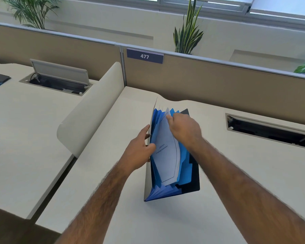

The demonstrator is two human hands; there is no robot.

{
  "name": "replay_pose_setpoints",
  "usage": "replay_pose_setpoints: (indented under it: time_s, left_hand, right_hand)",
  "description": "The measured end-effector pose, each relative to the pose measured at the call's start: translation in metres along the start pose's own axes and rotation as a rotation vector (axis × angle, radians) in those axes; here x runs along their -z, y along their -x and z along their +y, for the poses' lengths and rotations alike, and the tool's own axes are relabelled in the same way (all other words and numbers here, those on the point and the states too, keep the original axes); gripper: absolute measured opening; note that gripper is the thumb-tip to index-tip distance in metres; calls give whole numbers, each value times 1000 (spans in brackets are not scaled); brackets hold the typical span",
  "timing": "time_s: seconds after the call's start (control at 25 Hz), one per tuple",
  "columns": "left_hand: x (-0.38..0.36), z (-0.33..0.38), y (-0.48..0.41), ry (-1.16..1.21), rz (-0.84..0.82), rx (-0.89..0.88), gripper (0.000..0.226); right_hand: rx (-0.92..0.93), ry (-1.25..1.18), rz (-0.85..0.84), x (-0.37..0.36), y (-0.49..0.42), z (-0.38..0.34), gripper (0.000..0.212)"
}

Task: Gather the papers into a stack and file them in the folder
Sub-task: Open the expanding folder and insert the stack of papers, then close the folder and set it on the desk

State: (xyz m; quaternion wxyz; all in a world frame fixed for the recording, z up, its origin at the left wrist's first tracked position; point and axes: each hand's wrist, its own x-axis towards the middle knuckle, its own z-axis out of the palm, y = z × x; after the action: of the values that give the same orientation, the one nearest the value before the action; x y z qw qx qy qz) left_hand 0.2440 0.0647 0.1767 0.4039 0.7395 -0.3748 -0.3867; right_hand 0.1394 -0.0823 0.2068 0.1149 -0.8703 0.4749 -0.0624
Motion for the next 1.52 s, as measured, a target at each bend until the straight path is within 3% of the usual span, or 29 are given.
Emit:
replay_pose_setpoints:
  time_s: [0.16, 0.32, 0.4, 0.56, 0.72, 0.84, 0.96, 1.16, 1.4, 1.52]
  left_hand:
    - [0, -2, -1, -7, 25, 12, 67]
    - [-6, 1, -2, -37, 43, -1, 59]
    - [-10, 3, -4, -52, 57, -8, 56]
    - [-27, 4, -6, -65, 10, -35, 54]
    - [-67, -9, -6, -188, -50, -149, 53]
    - [-91, -51, -16, -452, -70, -207, 55]
    - [-103, -104, -22, -722, -52, -143, 65]
    - [-122, -145, -21, -848, -17, -116, 73]
    - [-128, -158, -22, -970, 44, -152, 74]
    - [-130, -159, -22, -989, 61, -154, 70]
  right_hand:
    - [33, 117, -5, 15, 10, 35, 42]
    - [-74, 20, -93, 23, 31, 63, 37]
    - [-151, -148, -56, 10, 39, 76, 26]
    - [-315, -732, -20, -15, 51, 93, 11]
    - [-335, -905, -5, -29, 59, 105, 18]
    - [-398, -849, -28, -46, 57, 128, 22]
    - [-419, -744, -73, -68, 55, 151, 26]
    - [-413, -586, -159, -107, 66, 170, 26]
    - [-138, -160, -203, -140, 101, 167, 38]
    - [-43, 80, -246, -151, 108, 158, 59]
